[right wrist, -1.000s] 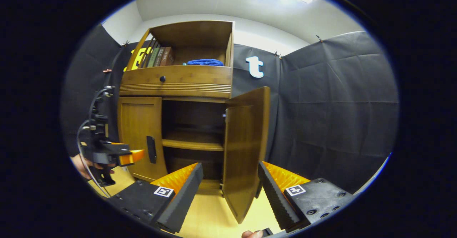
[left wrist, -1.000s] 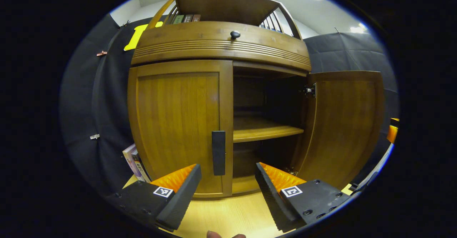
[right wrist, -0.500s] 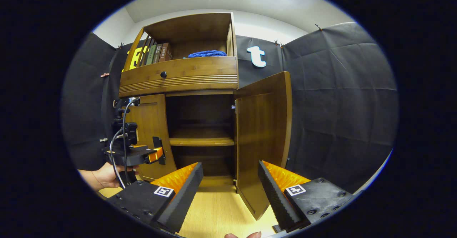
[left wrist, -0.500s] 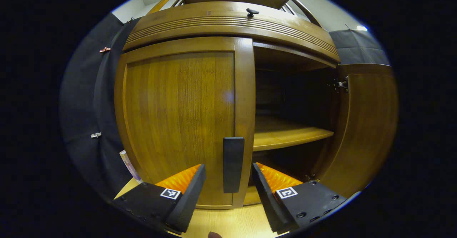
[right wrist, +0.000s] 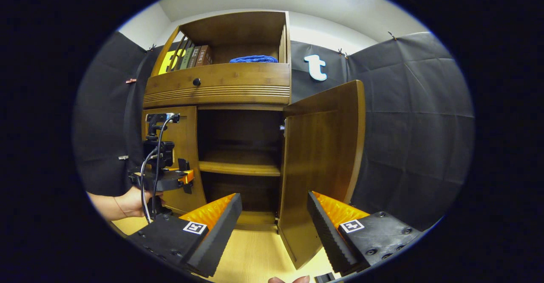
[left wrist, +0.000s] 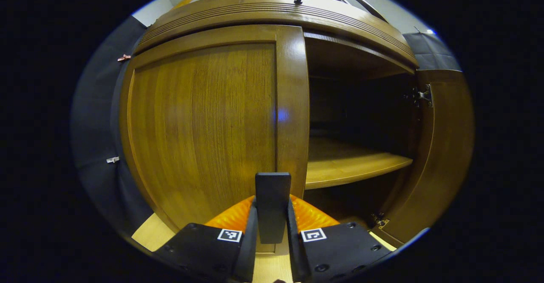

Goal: Open the right door of the double-door shoe cabinet with the right hand, and open the left door with the left hand.

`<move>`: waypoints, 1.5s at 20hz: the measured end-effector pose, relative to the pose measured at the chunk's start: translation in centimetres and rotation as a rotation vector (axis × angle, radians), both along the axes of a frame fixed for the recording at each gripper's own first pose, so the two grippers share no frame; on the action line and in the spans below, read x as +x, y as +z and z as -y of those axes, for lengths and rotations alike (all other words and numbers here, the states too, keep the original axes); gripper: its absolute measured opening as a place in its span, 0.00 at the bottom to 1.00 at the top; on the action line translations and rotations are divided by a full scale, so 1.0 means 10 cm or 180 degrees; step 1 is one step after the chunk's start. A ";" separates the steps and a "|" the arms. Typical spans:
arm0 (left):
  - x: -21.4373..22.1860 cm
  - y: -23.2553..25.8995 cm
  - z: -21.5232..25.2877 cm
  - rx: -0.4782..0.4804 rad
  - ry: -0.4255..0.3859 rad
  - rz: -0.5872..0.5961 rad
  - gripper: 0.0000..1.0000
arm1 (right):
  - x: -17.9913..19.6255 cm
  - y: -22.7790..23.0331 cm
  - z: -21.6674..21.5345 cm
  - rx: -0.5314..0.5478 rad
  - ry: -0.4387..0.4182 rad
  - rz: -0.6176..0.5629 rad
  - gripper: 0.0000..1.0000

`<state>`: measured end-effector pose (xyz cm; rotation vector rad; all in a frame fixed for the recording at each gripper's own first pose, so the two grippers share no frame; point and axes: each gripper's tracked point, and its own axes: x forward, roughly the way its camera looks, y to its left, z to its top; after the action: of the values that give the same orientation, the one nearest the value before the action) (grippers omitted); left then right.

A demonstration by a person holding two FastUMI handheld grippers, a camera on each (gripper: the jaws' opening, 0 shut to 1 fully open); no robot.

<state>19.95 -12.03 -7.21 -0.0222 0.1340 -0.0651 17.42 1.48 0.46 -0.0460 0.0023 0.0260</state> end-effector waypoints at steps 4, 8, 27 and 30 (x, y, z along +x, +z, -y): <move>-0.04 -0.01 -0.01 0.0042 -0.0043 -0.0062 0.31 | -0.01 -0.03 -0.07 -0.0057 0.0054 -0.0004 0.98; -0.26 0.01 -0.05 0.0039 -0.0082 -0.0064 0.29 | -0.05 0.05 -0.15 -0.0047 0.0056 0.0078 0.96; -1.93 -0.02 -1.11 0.0020 0.0037 0.0023 0.25 | -0.10 0.06 -1.04 0.0059 0.0396 0.0088 0.99; -2.05 -0.04 -1.29 0.0006 0.0138 0.0022 0.22 | -0.12 0.08 -1.16 0.0068 0.0470 0.0111 0.98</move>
<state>-0.53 0.89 -7.65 -0.0229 0.1266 -0.0217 16.24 13.06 1.27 -0.0254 -0.0364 0.1730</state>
